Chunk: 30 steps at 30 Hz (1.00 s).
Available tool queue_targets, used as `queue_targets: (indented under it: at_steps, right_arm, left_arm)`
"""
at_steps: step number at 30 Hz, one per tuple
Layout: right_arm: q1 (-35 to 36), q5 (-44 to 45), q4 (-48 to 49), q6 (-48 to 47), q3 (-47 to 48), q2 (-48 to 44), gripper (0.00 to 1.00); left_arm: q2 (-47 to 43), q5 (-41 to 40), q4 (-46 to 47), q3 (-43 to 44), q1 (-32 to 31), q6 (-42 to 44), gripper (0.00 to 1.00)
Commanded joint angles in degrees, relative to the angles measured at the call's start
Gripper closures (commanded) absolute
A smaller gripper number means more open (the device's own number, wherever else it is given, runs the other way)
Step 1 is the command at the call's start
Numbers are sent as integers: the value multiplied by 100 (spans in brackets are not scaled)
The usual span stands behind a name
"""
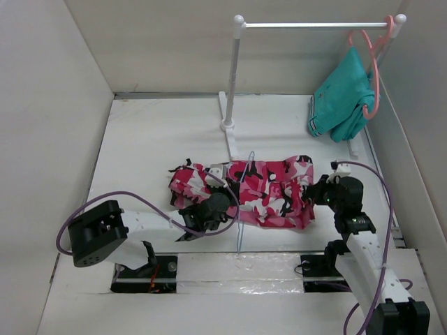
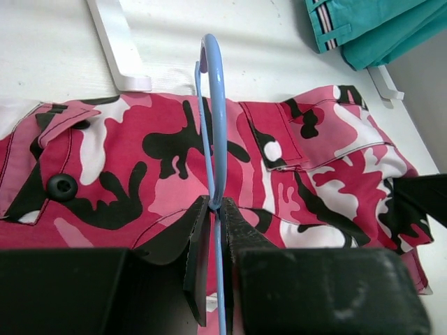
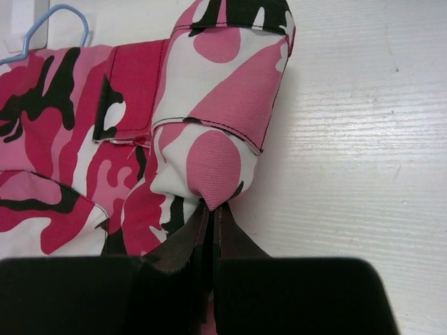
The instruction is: Place the trousers on the hanger
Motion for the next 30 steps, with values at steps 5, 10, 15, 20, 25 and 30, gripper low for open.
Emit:
queue_targets:
  at_steps: [5,10,15,20,25,30]
  right_arm:
    - [-28,-624,-418,-363,797,-329,58]
    - [24,-1115,-726,-408,1483,-699,21]
    - [900,-1495,-262,390,1591,-611,100]
    - [2500,-645,687,1129,1335,-497,94]
    - [4223,848,1189,1569,1448,82,40]
    - [5376,1757,1540,1964,1686,1022,35]
  left_arm:
    - [-434,-232,280,306,-67,126,100]
    - [-926,-170,-1,499,-67,179,100]
    - [-1191,-38,-352,982,-67,486,100]
    - [-1147,32,-431,1315,-67,715,100]
    - [-1016,164,-511,1545,-67,724,100]
    - [-954,199,-485,1695,-67,680,100]
